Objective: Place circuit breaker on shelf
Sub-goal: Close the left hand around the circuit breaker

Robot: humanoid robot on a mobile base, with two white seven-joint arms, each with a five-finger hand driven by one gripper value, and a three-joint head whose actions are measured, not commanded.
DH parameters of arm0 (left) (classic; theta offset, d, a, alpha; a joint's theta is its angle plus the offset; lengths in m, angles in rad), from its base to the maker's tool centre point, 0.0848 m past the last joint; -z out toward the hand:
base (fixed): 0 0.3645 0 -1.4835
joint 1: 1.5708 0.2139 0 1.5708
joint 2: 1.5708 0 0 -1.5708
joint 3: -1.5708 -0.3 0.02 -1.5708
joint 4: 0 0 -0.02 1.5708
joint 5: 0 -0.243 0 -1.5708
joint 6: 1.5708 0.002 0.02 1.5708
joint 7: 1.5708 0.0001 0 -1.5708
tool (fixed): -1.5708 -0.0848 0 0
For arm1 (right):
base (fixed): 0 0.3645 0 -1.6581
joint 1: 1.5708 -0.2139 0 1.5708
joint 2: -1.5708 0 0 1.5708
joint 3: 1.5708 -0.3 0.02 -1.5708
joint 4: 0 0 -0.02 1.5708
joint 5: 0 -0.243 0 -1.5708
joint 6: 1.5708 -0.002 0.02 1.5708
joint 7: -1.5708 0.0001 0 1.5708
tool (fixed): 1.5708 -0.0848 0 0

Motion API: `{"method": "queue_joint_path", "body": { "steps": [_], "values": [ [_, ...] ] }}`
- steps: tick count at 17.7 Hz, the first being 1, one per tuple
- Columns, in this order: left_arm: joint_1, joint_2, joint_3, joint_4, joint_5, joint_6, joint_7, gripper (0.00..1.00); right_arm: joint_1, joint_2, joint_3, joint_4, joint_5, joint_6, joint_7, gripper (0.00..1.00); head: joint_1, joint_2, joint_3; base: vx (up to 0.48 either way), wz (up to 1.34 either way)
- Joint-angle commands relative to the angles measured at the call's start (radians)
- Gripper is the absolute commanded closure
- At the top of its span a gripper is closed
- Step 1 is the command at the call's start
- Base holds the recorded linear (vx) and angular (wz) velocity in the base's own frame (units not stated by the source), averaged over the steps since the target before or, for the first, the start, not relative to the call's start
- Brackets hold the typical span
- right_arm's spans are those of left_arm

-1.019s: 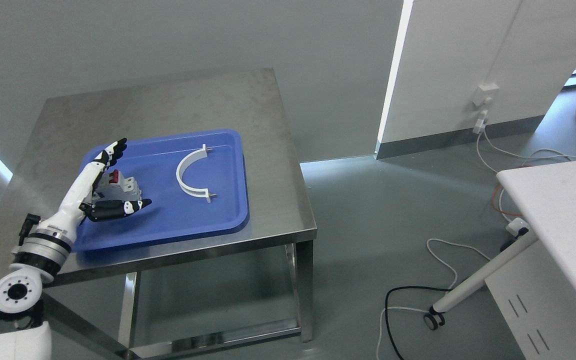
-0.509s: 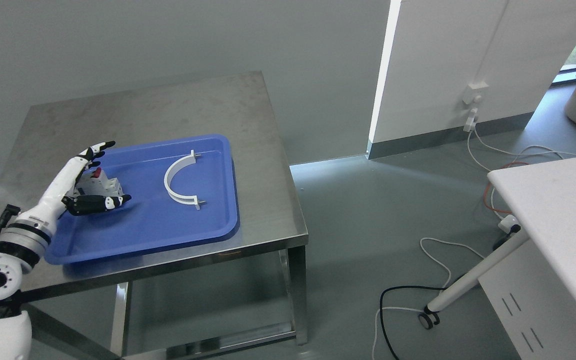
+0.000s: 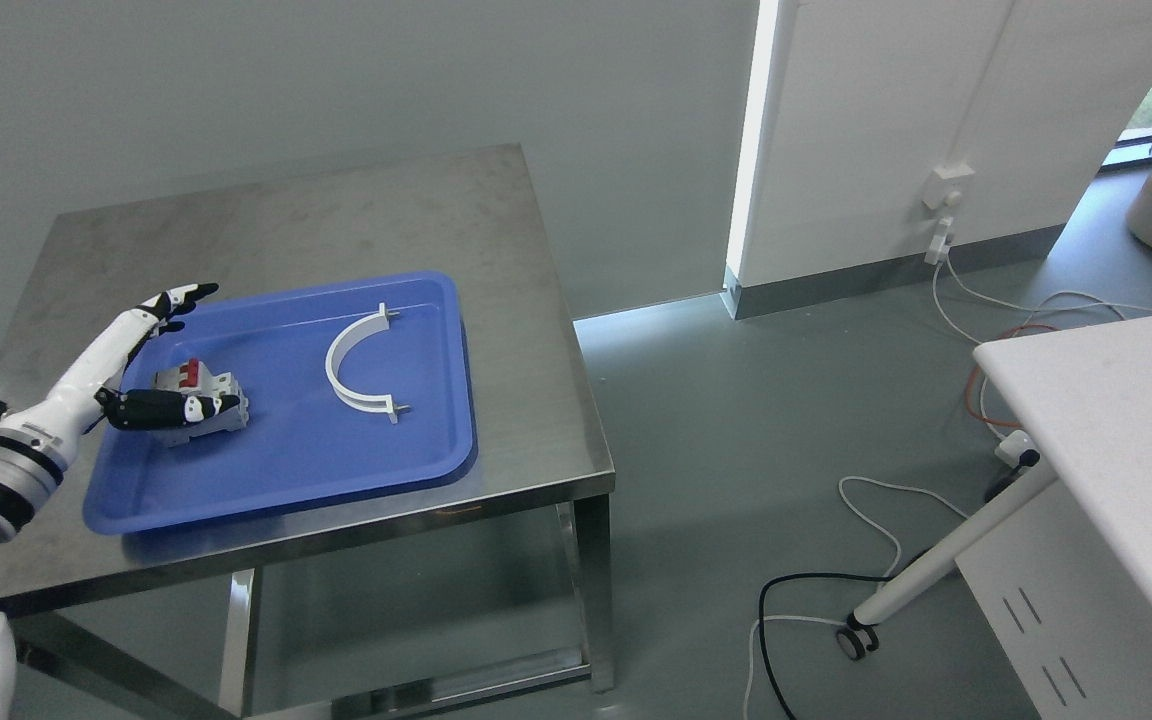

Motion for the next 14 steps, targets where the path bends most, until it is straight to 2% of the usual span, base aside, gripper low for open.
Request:
{"method": "queue_joint_path", "body": {
  "steps": [1,6,8,11,14],
  "values": [
    [0.031,0.084,-0.001,0.028,-0.015,0.002,-0.023,0.15,0.000,-0.017,0.020,0.000,0.000,0.030,-0.003,0.00,0.0000,0.000,0.000,0.000,0.00],
    [-0.001,0.025,0.006,0.087,-0.111,-0.030,0.021,0.34,0.000,-0.017,0.020,-0.002,0.000,0.030,-0.001,0.00,0.0000,0.000,0.000,0.000,0.00],
    [-0.001,0.010,0.006,0.087,-0.114,-0.056,0.020,0.49,0.000,-0.017,0.020,0.000,0.000,0.030,-0.001,0.00,0.0000,0.000,0.000,0.000,0.00],
    [0.001,-0.002,0.017,0.097,-0.113,-0.118,0.015,0.64,0.000,-0.017,0.020,0.000,0.000,0.030,-0.003,0.00,0.0000,0.000,0.000,0.000,0.00],
    [-0.013,-0.071,0.102,0.101,-0.090,-0.174,0.020,0.80,0.000,-0.017,0.020,0.000,0.000,0.030,-0.003,0.00,0.0000,0.000,0.000,0.000,0.00]
  ]
}}
